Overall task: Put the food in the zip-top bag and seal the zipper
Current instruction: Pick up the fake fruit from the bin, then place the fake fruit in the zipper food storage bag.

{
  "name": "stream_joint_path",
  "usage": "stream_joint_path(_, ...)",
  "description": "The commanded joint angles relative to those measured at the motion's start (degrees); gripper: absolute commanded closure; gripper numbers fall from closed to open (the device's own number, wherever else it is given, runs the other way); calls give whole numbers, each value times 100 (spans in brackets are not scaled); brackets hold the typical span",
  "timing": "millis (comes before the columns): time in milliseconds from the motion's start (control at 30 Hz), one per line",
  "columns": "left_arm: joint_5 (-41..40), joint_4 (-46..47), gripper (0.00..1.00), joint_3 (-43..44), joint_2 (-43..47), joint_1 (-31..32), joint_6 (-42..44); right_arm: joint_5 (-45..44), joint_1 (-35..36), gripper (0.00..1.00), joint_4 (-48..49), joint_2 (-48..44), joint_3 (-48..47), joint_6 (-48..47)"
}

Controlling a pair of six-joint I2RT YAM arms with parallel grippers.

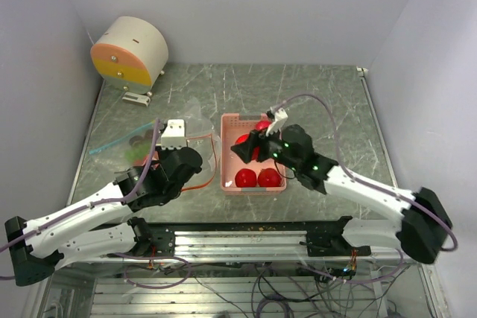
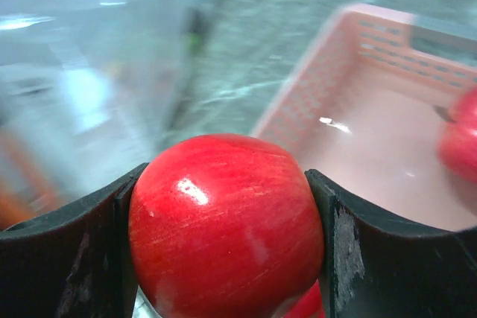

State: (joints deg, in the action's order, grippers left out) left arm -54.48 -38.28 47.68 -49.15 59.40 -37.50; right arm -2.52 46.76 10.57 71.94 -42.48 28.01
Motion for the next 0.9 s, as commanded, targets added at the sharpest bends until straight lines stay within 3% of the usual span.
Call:
stream_joint_path(0,166,168,93,111,-52,-24,-55,2090,310,75,1014,-955,623,-125)
stream_joint_path(100,295,201,93,206,-108,-25,-33,2817,860,73,1346,-1426,701,-460)
stream_joint_path(267,457,264,93,370,-239,-24,32,3486,1585,73,2088,-1297,612,-489)
stream_joint_path(633,1176,630,93,398,-13,-24,120,2038,1639,74,2814,-79,157,-388)
stream_joint_path(867,1479,545,93,290,335,-24,38,-208,1626,76,2132,128,23,-429)
